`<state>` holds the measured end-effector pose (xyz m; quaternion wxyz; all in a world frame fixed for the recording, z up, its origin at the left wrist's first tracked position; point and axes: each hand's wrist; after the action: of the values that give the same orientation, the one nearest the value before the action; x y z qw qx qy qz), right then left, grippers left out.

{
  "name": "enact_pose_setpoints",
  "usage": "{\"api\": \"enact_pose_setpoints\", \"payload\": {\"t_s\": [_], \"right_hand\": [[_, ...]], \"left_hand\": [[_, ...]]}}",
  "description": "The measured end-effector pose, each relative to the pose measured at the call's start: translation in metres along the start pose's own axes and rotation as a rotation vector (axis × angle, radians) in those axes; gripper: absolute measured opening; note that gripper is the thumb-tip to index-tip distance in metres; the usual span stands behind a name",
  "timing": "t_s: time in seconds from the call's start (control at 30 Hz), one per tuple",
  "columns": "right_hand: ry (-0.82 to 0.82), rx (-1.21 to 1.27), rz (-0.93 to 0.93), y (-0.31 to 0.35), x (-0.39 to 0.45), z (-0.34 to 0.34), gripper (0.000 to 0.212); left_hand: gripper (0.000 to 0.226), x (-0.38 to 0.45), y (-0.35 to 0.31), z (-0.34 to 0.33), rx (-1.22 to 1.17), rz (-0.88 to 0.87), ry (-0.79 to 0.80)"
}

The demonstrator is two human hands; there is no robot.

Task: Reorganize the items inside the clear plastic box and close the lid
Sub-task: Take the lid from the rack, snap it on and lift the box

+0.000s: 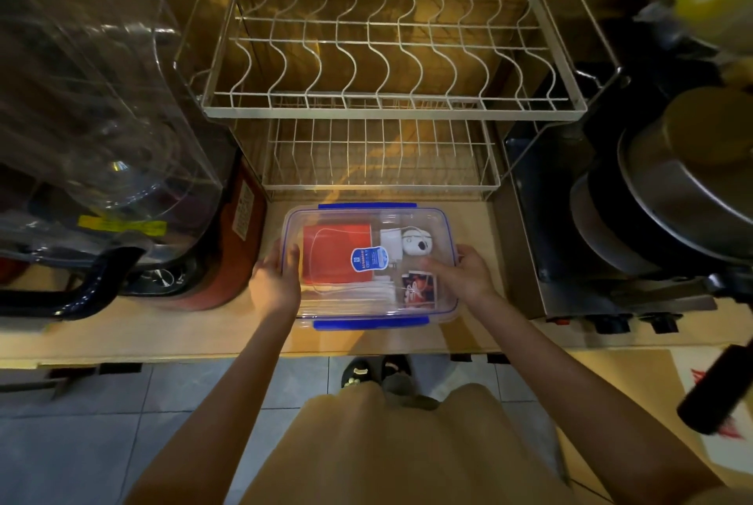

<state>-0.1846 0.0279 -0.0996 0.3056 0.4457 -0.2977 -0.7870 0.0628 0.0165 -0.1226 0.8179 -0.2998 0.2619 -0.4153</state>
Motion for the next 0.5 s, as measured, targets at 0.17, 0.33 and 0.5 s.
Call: {"api": "enact_pose_setpoints", "payload": {"t_s": [0.17,0.33,0.5], "right_hand": [[0.040,0.067,-0.055,0.009,-0.010,0.015,0.043],[-0.128,0.137,0.090,0.028,-0.048,0.050,0.031],[-0.179,0.273,0.249,0.067,-0.092,0.087,0.030]], "left_hand": [[0.046,-0.016,-0.018,0.014,-0.055,0.006,-0.014],[0.039,-0.035,-0.052,0.066,-0.214,0.005,0.041],[0.032,-0.053,-0.104,0.136,-0.272,-0.131,0.179]]}}
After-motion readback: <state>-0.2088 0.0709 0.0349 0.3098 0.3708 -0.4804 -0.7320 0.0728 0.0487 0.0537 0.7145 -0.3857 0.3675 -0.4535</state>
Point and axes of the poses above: each hand's wrist, its own x-axis towards the middle knuckle, its own z-axis out of the back of the hand, y = z × x, and after that the axes turned 7 degrees about -y, right-handed
